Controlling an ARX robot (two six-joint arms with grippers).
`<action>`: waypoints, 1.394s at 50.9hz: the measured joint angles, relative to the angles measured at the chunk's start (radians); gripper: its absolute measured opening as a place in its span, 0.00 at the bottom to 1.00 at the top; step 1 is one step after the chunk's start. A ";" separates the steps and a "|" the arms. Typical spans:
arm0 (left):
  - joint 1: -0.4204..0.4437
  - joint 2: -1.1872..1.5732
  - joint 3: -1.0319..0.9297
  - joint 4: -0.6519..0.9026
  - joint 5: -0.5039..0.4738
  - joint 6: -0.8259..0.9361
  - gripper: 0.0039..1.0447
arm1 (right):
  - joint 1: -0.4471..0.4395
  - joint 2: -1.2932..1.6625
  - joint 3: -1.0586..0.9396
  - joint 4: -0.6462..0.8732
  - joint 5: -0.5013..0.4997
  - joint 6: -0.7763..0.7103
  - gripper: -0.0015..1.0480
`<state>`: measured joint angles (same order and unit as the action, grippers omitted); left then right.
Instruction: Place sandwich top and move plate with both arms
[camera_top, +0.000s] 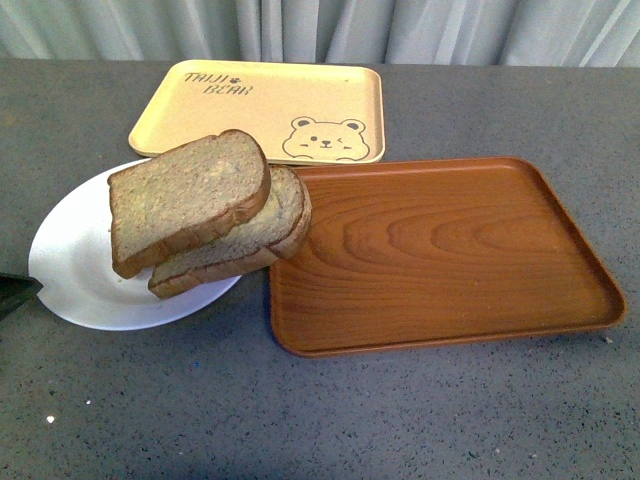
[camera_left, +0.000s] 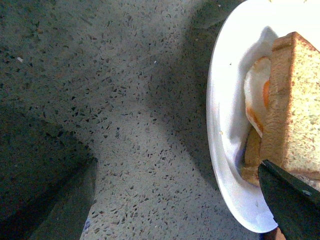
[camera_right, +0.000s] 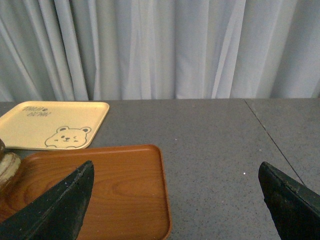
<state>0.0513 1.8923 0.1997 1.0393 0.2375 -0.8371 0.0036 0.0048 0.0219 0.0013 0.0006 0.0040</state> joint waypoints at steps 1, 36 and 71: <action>-0.007 0.011 0.004 0.008 -0.005 -0.004 0.92 | 0.000 0.000 0.000 0.000 0.000 0.000 0.91; -0.165 0.103 0.161 -0.019 -0.077 -0.206 0.80 | 0.000 0.000 0.000 0.000 0.000 0.000 0.91; -0.161 0.050 0.060 0.080 -0.009 -0.338 0.02 | 0.000 0.000 0.000 0.000 0.000 0.000 0.91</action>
<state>-0.1093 1.9427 0.2600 1.1191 0.2283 -1.1751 0.0036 0.0048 0.0219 0.0013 0.0006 0.0040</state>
